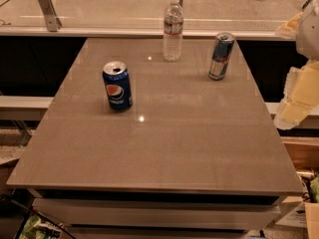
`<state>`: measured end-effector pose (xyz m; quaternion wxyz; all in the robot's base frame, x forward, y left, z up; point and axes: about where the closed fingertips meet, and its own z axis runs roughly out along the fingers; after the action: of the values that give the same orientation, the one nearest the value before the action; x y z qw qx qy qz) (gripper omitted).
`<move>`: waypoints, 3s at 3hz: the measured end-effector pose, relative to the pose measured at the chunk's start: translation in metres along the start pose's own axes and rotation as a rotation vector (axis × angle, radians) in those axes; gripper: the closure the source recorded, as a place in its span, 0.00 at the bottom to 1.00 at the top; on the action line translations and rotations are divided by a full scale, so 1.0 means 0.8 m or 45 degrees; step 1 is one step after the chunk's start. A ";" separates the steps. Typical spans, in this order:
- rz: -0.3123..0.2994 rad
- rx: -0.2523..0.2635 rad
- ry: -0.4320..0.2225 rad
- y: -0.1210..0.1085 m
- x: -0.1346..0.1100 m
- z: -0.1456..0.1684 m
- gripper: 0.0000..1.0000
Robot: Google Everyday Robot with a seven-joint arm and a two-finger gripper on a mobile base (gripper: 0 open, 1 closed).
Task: Move redbull can near pepsi can
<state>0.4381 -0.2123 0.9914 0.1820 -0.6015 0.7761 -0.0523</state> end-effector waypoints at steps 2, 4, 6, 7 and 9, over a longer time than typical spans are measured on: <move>0.081 0.056 -0.057 -0.015 -0.001 -0.003 0.00; 0.301 0.185 -0.221 -0.062 -0.003 0.000 0.00; 0.492 0.224 -0.383 -0.097 0.000 0.041 0.00; 0.553 0.254 -0.462 -0.112 0.001 0.053 0.00; 0.594 0.288 -0.544 -0.132 -0.002 0.065 0.00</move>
Offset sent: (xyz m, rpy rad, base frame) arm 0.0276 -0.0099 0.0111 0.1440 -0.1003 -0.1466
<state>0.5526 -0.2324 0.9750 0.4134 -0.3811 0.8263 0.0323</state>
